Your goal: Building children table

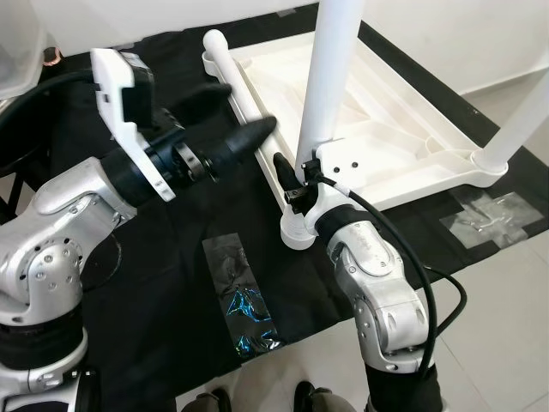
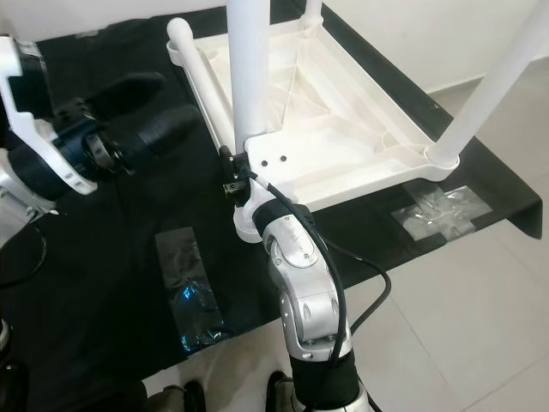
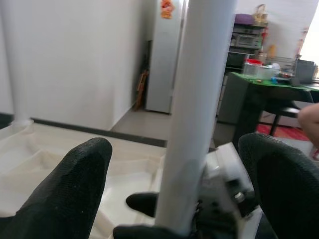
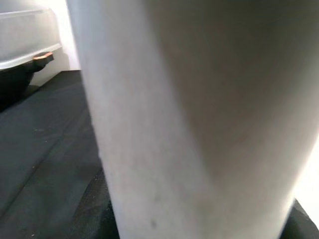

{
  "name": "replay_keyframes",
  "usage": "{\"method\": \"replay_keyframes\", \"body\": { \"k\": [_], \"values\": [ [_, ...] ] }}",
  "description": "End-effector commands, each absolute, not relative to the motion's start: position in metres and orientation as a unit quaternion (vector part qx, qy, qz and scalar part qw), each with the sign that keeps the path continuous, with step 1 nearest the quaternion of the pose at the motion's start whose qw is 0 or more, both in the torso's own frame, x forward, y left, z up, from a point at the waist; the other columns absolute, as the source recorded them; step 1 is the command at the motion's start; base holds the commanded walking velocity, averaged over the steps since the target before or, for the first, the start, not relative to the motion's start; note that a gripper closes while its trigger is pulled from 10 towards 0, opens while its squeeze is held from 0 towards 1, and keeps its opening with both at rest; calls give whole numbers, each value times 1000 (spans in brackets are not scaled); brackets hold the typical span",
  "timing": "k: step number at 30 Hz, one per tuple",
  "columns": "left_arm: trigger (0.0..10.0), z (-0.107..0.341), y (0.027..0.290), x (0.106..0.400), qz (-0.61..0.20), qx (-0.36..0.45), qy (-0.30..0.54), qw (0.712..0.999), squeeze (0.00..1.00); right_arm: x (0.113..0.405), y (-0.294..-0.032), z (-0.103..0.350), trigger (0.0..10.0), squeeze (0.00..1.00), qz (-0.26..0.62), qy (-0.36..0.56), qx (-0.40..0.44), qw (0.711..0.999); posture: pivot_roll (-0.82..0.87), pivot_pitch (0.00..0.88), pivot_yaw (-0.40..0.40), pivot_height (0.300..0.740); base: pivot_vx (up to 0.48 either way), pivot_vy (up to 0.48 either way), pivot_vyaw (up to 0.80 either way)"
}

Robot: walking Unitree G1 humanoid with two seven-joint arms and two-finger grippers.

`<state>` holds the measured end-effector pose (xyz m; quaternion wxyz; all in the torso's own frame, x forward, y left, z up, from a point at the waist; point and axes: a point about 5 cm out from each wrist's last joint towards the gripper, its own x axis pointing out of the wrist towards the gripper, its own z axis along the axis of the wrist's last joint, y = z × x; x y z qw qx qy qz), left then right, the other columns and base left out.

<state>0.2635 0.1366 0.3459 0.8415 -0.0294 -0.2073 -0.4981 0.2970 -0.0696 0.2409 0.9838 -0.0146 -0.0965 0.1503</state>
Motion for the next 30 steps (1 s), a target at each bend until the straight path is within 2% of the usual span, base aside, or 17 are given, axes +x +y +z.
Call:
{"method": "replay_keyframes", "body": {
  "k": [1, 2, 5, 10, 16, 19, 20, 21, 22, 30],
  "values": [
    [10000, 347, 132, 263, -526, -25, -195, 828, 0, 305, -65, 196, 10000, 0, 138, 24, 7, 990, 26, 185, 5, 740, 0, 0, 0],
    [10000, 354, 127, 266, -545, -31, -191, 816, 0, 308, -62, 200, 10000, 0, 143, 16, 5, 990, 22, 178, 8, 740, 0, 0, 0],
    [10000, 363, 115, 273, -562, -33, -181, 806, 0, 311, -56, 207, 10000, 0, 155, 0, 0, 988, 21, 172, 10, 740, 0, 0, 0],
    [10000, 367, 99, 287, -556, -26, -170, 813, 0, 314, -49, 214, 10000, 0, 171, -15, -5, 985, 15, 159, 20, 740, 0, 0, 0],
    [10000, 373, 80, 292, -573, -29, -164, 803, 0, 316, -44, 217, 10000, 0, 179, -24, -4, 984, 19, 153, 21, 740, 0, 0, 0],
    [10000, 374, 72, 300, -564, -14, -156, 811, 0, 317, -43, 218, 10000, 0, 181, -27, -4, 983, 19, 147, 32, 740, 0, 0, 0],
    [8706, 375, 67, 303, -560, -11, -157, 813, 0, 318, -42, 219, 10000, 0, 182, -29, -4, 983, 18, 147, 32, 740, 0, 0, 0],
    [8706, 375, 67, 303, -560, -11, -157, 813, 0, 318, -42, 219, 10000, 0, 182, -29, -4, 983, 18, 147, 32, 740, 0, 0, 0],
    [0, 378, 63, 305, -558, -14, -159, 814, 0, 318, -42, 219, 10000, 0, 183, -30, -4, 983, 16, 142, 34, 740, 0, 0, 0],
    [0, 392, 65, 313, -519, 9, -193, 832, 0, 320, -43, 221, 10000, 0, 185, -34, -4, 982, 15, 142, 32, 740, 0, 0, 0]
  ]
}}
